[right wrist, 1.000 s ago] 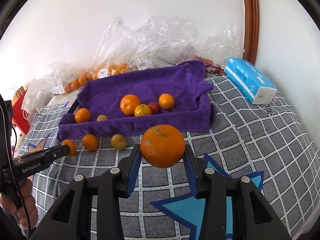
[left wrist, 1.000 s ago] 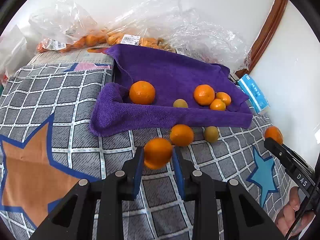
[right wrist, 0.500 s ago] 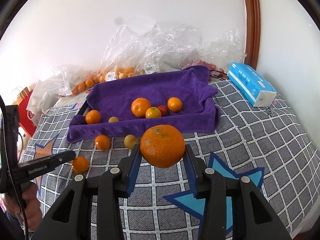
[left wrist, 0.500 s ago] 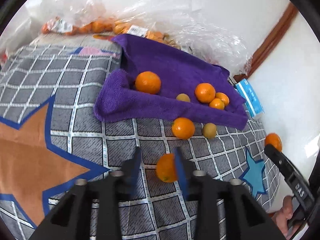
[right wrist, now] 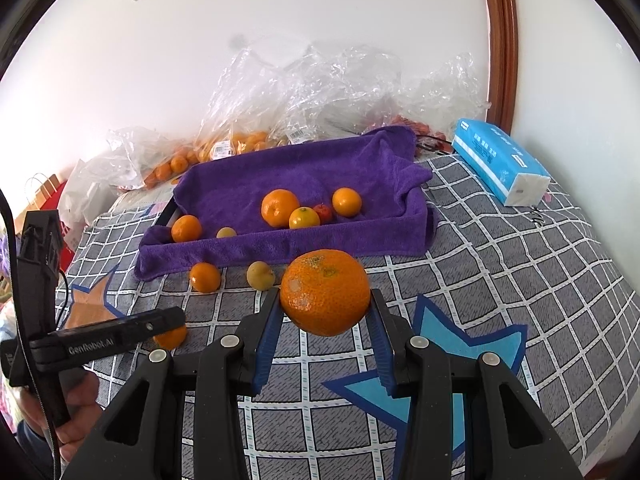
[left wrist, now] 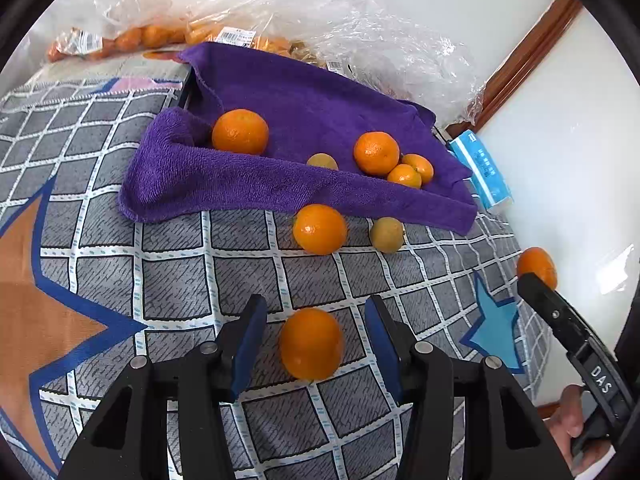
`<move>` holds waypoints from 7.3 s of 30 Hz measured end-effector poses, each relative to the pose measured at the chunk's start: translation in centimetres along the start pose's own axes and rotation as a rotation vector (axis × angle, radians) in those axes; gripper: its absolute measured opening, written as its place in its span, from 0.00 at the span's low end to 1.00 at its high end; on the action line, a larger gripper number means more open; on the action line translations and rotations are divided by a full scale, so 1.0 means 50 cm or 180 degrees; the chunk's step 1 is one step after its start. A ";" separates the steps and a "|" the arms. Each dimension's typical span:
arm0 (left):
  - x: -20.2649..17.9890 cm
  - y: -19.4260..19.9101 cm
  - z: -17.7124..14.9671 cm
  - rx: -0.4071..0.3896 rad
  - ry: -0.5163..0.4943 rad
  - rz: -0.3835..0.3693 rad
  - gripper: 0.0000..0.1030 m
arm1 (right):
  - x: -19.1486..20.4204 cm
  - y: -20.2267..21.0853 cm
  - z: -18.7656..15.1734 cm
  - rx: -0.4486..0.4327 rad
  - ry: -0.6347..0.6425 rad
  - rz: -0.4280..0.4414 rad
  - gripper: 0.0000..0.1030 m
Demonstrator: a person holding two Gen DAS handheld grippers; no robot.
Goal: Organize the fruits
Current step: 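Grasp the small orange with the left gripper and lift it, then carry the mandarin with the right gripper while the left carries its orange onto the towel, then open both grippers releasing the mandarin and orange onto the towel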
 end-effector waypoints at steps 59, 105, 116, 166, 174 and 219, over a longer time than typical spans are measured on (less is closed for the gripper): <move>0.031 0.132 0.040 -0.0335 -0.0034 0.0265 0.29 | 0.009 0.029 0.055 -0.0129 0.0029 0.0006 0.41; 0.029 0.179 0.178 -0.0660 0.0084 0.0269 0.29 | 0.017 0.009 0.163 -0.0272 0.0079 0.0072 0.41; 0.022 0.162 0.210 -0.0666 0.0071 0.0291 0.29 | 0.009 -0.004 0.182 -0.0289 0.0083 0.0085 0.41; 0.050 -0.068 0.320 -0.0240 0.0024 0.0522 0.29 | -0.097 -0.279 0.257 0.0067 0.0091 0.0006 0.41; 0.041 -0.111 0.318 -0.0132 -0.0060 0.0537 0.29 | -0.116 -0.335 0.237 0.0212 0.0033 0.0007 0.41; 0.078 0.106 0.128 -0.0460 0.0158 0.0698 0.44 | 0.029 -0.065 0.166 -0.0172 0.0216 -0.0018 0.53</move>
Point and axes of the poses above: each gripper's, at about its wrist camera, not at the fingertips, and y roughly against the way its jaws point, x to its left, z to its top, the point moved 7 cm from there along -y, roughly the way its jaws point, and after that the axes turned 13 degrees about z, right-handed, at the moved point
